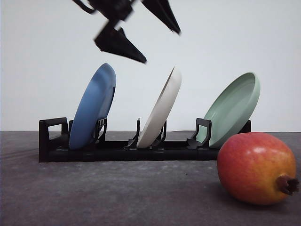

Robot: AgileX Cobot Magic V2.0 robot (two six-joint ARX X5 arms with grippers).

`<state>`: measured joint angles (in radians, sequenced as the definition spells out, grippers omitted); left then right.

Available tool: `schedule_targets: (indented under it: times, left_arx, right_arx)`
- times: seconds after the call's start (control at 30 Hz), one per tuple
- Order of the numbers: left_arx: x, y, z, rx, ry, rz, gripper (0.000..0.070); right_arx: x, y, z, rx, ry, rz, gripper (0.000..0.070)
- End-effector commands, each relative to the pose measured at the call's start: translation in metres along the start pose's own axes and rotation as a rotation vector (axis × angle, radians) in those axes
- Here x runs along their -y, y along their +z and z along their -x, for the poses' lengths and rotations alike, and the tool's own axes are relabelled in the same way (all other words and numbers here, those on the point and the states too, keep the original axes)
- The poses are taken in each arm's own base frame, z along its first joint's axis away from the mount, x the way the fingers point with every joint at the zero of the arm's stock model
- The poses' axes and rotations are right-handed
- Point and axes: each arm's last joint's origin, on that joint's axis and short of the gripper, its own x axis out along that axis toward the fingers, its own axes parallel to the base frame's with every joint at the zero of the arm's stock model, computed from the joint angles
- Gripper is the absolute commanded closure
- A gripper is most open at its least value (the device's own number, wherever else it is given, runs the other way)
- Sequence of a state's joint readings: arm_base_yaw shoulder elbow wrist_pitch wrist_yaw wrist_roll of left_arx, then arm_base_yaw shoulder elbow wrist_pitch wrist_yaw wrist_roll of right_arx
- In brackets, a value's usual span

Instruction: Place pomegranate in white plate

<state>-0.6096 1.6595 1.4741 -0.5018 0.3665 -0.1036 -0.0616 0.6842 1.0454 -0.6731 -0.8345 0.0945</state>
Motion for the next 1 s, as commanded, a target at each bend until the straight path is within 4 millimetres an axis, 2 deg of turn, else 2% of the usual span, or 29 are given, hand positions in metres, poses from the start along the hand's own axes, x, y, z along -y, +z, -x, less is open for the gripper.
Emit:
schedule_targets:
  times: [0.0,0.23,0.5,0.67,0.8,0.83,0.97]
  left_arx:
    - [0.004,0.01,-0.013,0.0,0.018,-0.033,0.0062]
    - [0.003,0.011,-0.049,-0.041,0.073,-0.062,0.0064]
    - [0.0,0.002,-0.07,-0.084,0.069,-0.084,0.0093]
    - [0.001,0.001,-0.073,-0.092,0.066,-0.085,0.0319]
    - [0.001,0.0,-0.073,-0.098,0.064,-0.085,0.0581]
    - [0.001,0.0,-0.073,-0.1,0.065,-0.084,0.0622]
    - [0.002,0.0,-0.073,-0.103,0.06,-0.083,0.0689]
  right_arx:
    - [-0.001,0.004,0.001,0.009,0.005,-0.001,0.0069]
    - [-0.001,0.004,0.001,0.009,0.005,-0.047,0.0069]
    - [-0.001,0.004,0.001,0.009,0.005,-0.071,0.0069]
    - [-0.001,0.004,0.001,0.009,0.006,-0.077,0.0069]
    - [-0.001,0.004,0.001,0.009,0.006,-0.08,0.0069]
    - [-0.001,0.004,0.001,0.009,0.006,-0.084,0.0069]
    - [-0.001,0.004,0.001,0.009,0.006,-0.097,0.0069]
